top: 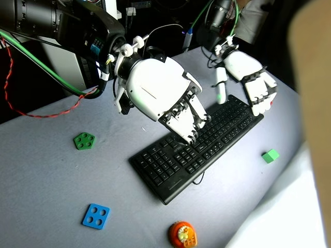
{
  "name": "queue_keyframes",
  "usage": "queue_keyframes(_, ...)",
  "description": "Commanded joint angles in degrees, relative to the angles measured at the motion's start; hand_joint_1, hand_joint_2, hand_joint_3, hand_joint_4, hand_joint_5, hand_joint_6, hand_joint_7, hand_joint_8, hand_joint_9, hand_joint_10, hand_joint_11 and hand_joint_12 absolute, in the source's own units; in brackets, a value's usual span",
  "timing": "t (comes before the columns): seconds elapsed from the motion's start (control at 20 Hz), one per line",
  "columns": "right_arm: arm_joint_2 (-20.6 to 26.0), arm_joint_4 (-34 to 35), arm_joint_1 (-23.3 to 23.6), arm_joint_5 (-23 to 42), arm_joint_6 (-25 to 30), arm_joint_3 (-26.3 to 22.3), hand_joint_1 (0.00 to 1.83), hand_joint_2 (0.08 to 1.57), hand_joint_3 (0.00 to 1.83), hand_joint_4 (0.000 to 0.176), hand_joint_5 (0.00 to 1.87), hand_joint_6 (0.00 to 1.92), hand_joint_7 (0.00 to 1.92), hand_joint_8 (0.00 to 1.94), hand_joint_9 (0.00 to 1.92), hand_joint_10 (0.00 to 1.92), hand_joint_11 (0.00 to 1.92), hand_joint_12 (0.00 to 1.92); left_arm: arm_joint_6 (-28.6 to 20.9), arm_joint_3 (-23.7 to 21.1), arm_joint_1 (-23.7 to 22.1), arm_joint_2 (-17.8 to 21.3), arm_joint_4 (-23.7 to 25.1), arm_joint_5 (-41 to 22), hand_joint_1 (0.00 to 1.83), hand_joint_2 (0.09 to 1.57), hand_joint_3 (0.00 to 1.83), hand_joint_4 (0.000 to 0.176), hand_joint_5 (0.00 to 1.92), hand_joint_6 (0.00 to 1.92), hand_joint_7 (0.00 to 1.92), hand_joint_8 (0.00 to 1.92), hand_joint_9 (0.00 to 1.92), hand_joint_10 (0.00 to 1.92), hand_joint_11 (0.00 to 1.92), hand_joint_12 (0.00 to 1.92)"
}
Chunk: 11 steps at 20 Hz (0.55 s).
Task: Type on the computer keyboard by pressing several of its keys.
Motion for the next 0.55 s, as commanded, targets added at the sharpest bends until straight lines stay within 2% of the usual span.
queue_keyframes(0.0, 0.53, -4.58, 0.68, 2.15, 0.24, -0.33, 0.01, 1.33, 0.01, 0.000, 0.88, 1.48, 1.03, 1.52, 0.89, 1.79, 0.66, 1.92, -0.25, -0.41, -0.71, 1.31, 2.61, -4.97, 0.00, 1.30, 0.00, 0.000, 1.10, 0.21, 1.16, 0.26, 0.80, 0.89, 0.30, 1.55)
queue_keyframes(0.05, 0.70, -4.58, 0.64, 2.07, 0.24, -0.38, 0.01, 1.34, 0.01, 0.000, 1.01, 1.63, 1.17, 1.64, 1.09, 1.89, 0.92, 1.92, -0.25, -0.86, -1.03, 2.07, 2.61, -4.53, 0.00, 1.31, 0.00, 0.000, 1.15, 0.45, 1.14, 0.69, 0.88, 1.23, 0.50, 1.67)
queue_keyframes(0.1, 1.11, -4.58, 0.64, 1.95, 0.24, -0.48, 0.12, 1.42, 0.01, 0.134, 1.24, 1.90, 1.41, 1.81, 1.44, 1.92, 1.41, 1.92, -0.26, -2.46, -2.24, 4.67, 2.62, -3.47, 0.00, 1.39, 0.01, 0.000, 1.01, 1.35, 1.16, 1.45, 1.05, 1.72, 0.84, 1.91)
queue_keyframes(0.15, 1.22, -4.58, 0.64, 1.93, 0.24, -0.49, 0.12, 1.42, 0.01, 0.134, 1.24, 1.90, 1.41, 1.81, 1.44, 1.92, 1.41, 1.92, -0.26, -3.02, -2.63, 5.49, 2.64, -2.97, 0.00, 1.39, 0.01, 0.000, 1.01, 1.35, 1.16, 1.45, 1.05, 1.72, 0.84, 1.91)
queue_keyframes(0.2, 1.31, -4.58, 0.64, 1.91, 0.24, -0.49, 0.13, 1.43, 0.01, 0.168, 1.25, 1.90, 1.42, 1.83, 1.45, 1.92, 1.44, 1.92, -0.26, -3.36, -2.85, 5.97, 2.64, -2.77, 0.00, 1.40, 0.01, 0.000, 0.99, 1.45, 1.16, 1.50, 1.06, 1.75, 0.87, 1.92)
queue_keyframes(0.25, 1.49, -4.58, 0.67, 1.88, 0.24, -0.49, 0.17, 1.47, 0.02, 0.174, 1.26, 1.89, 1.43, 1.86, 1.49, 1.92, 1.47, 1.92, -0.26, -4.18, -3.31, 7.00, 2.65, -2.22, 0.03, 1.45, 0.01, 0.000, 0.99, 1.54, 1.16, 1.55, 1.08, 1.78, 0.92, 1.92)
queue_keyframes(0.3, 1.64, -4.58, 0.72, 1.84, 0.23, -0.49, 0.20, 1.48, 0.03, 0.176, 1.26, 1.86, 1.43, 1.86, 1.50, 1.92, 1.49, 1.92, -0.26, -5.00, -3.70, 7.93, 2.65, -1.82, 0.12, 1.45, 0.00, 0.000, 0.98, 1.58, 1.15, 1.60, 1.10, 1.80, 0.95, 1.92)
queue_keyframes(0.5, 1.95, -4.59, 0.49, 0.87, 0.22, -0.43, 0.37, 1.52, 0.02, 0.176, 1.24, 1.91, 1.42, 1.89, 1.50, 1.92, 1.48, 1.92, -1.18, -8.43, -4.00, 11.81, 2.82, -0.81, 0.25, 1.46, 0.00, 0.000, 0.94, 1.66, 1.11, 1.62, 1.06, 1.81, 0.92, 1.92)
